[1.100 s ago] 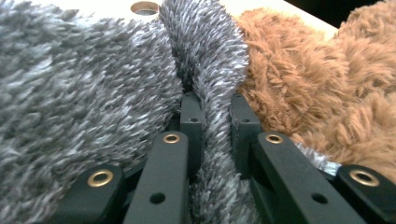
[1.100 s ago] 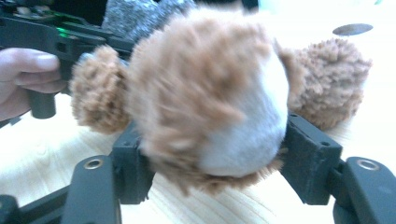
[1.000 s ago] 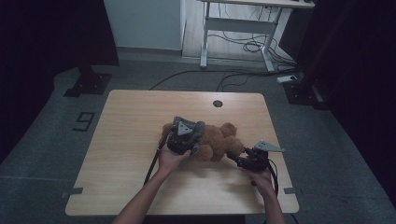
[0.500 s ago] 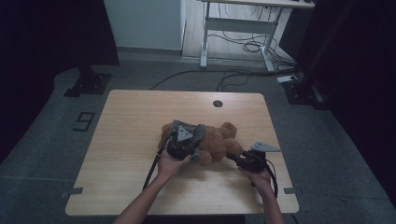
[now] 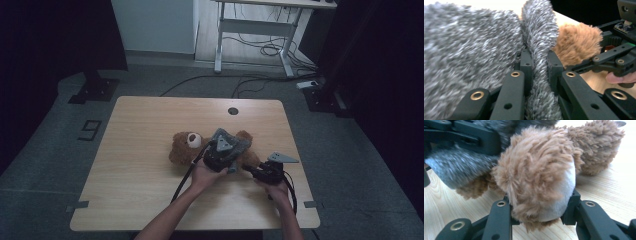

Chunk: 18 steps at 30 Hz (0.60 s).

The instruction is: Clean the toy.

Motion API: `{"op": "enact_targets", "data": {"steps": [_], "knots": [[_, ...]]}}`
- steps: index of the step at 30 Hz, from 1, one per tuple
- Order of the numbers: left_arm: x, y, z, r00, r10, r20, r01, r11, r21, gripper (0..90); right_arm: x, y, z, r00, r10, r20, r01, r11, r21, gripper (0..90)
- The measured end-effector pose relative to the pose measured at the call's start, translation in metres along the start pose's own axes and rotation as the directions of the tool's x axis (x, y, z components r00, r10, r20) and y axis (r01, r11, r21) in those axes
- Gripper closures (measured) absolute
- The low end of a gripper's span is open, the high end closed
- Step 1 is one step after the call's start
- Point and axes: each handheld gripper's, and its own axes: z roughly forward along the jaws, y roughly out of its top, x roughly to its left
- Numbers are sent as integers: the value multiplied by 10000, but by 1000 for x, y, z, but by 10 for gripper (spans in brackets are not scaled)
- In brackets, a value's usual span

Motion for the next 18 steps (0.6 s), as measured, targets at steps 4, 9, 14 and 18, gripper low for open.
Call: {"op": "enact_targets", "data": {"steps": [4, 9, 14, 18], "knots": [[8, -7, -16, 9982, 233, -561, -234, 9997, -9, 792, 1, 0, 1, 10000, -10, 32, 10, 10000, 45, 610], [18, -16, -36, 9830, 737, -1683, -740, 9973, 45, 794, -2, -1, 2, 9997, 239, 62, -240, 9997, 54, 612], [50, -45, -60, 9645, 461, -2602, -387, 9987, 336, 796, -2, -2, 4, 9994, 348, 54, -348, 9994, 79, 613], [66, -60, -84, 9616, -259, -2732, 224, 9996, -161, 796, -2, -2, 5, 9996, 272, 9, -272, 9996, 116, 613]]}}
